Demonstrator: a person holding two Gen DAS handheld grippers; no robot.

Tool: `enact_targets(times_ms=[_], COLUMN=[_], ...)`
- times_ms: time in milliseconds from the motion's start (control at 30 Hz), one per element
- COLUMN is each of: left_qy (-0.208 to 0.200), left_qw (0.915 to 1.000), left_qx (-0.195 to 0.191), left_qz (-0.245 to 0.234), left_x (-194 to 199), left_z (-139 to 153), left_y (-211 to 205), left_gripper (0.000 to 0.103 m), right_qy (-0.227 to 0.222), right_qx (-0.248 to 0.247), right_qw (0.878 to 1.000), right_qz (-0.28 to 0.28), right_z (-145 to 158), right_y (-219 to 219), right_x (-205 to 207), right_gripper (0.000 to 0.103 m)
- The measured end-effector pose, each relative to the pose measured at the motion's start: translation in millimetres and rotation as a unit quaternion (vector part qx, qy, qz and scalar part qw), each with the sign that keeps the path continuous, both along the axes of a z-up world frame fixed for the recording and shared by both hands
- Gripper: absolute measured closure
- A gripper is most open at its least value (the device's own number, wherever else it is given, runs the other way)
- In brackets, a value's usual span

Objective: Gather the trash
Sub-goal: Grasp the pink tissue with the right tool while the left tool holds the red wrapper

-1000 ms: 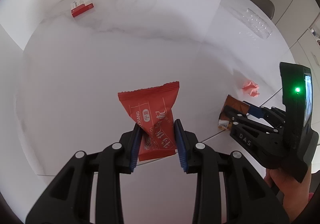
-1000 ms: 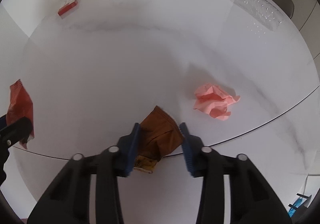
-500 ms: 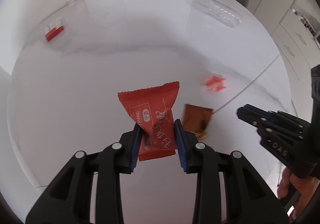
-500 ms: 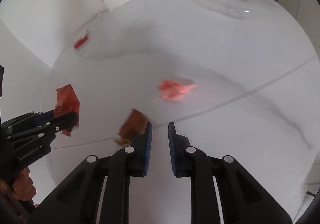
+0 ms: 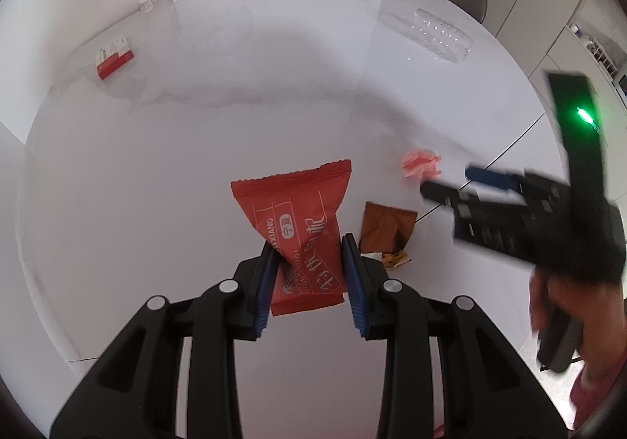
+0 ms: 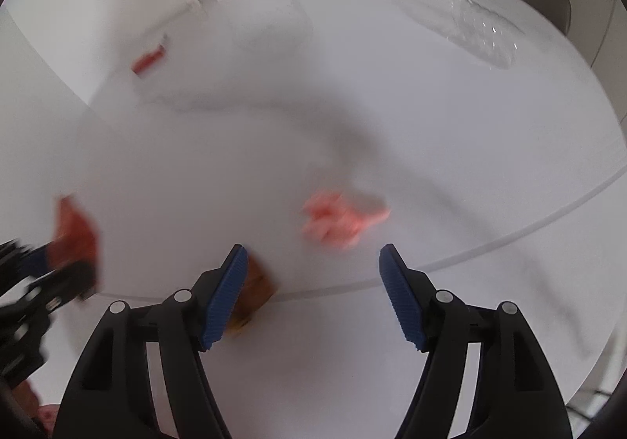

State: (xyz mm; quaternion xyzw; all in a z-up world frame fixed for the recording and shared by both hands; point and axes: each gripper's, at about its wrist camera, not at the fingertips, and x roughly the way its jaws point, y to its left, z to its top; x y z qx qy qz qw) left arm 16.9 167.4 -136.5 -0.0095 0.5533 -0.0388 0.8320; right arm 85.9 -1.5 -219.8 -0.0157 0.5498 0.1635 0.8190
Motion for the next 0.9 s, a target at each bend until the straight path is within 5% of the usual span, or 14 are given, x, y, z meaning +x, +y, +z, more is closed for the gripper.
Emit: enact_targets(times_ms=[167,233,400,700,900], left_qy=[0.005,0.005,0.004,0.003,-0.002], left_qw=[1.0000,1.0000,0.9999,0.9999,0.9982], left_qx=[-0.006,-0.006,-0.010,-0.004,-0.003], left_qz=[0.000,0.000,0.000,-0.015,-0.059], left_x=[5,8,13,12,4], left_z=[-7,-8,-11,-7,0], left_y=[10,13,14,0,-40], left_gripper=[0.071,0.071,0.071,0.071,0.071], right_qy=[0.013,0.015,0.009,0.007,-0.011], right_qx=[-0.049,-0.077,-0.104,-0.015,0.055], right_qw=[0.998,0.994,0.990,1.000,0.996], right_qz=[0.040,0.069,0.091,0.022,-0.062], right_z=[-20,-26,-28,-2,41], right_y=[11,19,24,-18,-104], right_x=[26,28,25,10,-65], right_gripper=[0.034,0.047,0.061,0.068,0.068])
